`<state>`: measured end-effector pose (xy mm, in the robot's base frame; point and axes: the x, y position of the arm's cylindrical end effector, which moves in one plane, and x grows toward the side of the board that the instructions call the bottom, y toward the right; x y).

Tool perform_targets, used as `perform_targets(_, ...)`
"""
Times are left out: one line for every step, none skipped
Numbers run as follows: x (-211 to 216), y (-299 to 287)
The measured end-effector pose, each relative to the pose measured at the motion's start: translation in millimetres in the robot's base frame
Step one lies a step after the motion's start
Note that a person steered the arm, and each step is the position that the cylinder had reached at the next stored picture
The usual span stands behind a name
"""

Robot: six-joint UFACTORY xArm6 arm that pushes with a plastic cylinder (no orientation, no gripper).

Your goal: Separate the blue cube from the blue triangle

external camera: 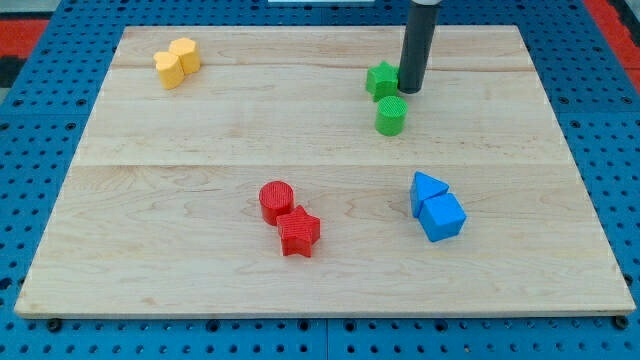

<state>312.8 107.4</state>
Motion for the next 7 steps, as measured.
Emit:
perform_targets(-7, -3)
perform_targets(-8, -2)
perform_targets(-8, -1)
perform_targets(-9, -1)
perform_targets(3, -1)
perform_targets(41, 13)
perform_targets(89, 31)
